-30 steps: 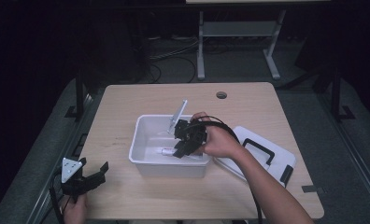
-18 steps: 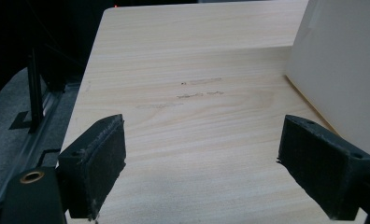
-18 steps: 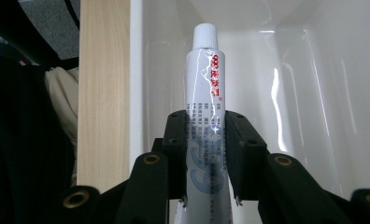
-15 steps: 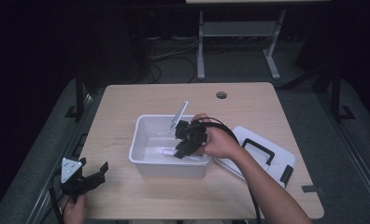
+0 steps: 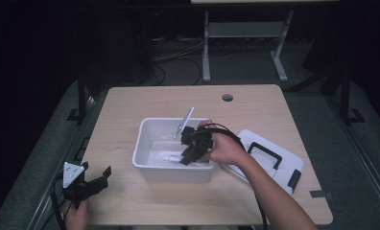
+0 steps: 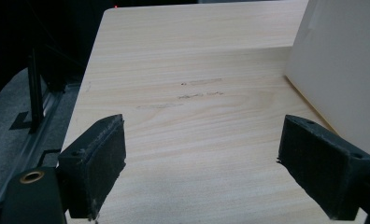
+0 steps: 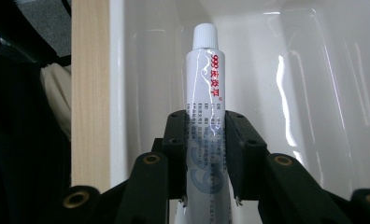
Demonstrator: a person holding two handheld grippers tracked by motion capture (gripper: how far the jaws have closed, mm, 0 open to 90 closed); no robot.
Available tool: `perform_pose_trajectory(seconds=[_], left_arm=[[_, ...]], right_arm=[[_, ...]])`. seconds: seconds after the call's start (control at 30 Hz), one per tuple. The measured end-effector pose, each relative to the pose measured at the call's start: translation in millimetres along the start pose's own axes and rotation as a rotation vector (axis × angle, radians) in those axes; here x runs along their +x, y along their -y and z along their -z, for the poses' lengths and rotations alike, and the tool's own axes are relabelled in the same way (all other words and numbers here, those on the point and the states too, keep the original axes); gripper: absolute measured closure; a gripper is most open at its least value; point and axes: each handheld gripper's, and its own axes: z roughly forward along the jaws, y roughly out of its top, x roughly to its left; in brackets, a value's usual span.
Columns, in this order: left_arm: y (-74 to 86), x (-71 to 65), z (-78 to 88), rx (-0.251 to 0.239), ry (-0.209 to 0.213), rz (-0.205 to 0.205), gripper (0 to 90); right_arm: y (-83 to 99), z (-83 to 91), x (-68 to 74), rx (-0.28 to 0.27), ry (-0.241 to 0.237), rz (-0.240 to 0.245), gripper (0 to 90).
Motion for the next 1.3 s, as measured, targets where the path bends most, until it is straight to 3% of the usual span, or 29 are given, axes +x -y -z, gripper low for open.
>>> perform_pose_trajectory(seconds=[1.3], left_arm=[[-0.2, 0.2, 0.3, -0.002, 0.000, 0.000, 14.0]], right_arm=[[11.8, -11.4, -10.5, 0.001, -0.027, -0.074, 69.6]])
